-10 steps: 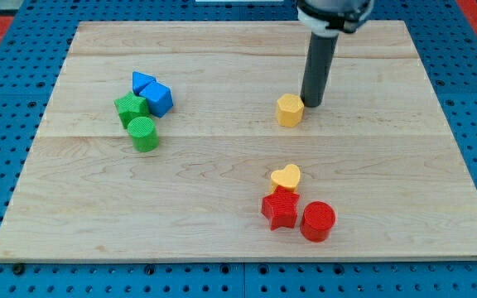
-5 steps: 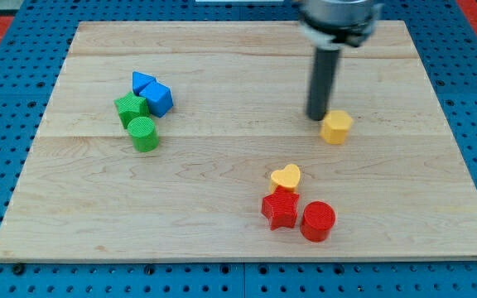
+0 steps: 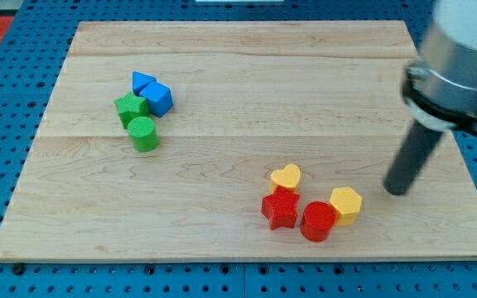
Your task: Push the yellow hexagon to the group of blocks in the bottom center
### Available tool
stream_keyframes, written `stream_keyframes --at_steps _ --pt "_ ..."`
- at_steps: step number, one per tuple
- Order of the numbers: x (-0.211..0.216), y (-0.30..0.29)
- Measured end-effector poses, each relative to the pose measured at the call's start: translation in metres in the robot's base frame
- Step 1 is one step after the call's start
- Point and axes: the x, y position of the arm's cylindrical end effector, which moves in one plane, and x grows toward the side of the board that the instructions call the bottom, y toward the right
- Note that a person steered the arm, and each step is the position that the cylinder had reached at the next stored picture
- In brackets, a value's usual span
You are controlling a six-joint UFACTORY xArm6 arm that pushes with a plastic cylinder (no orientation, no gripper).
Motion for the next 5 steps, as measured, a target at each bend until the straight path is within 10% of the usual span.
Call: stream_keyframes --at_steps 5 --pt "0.02 -0.064"
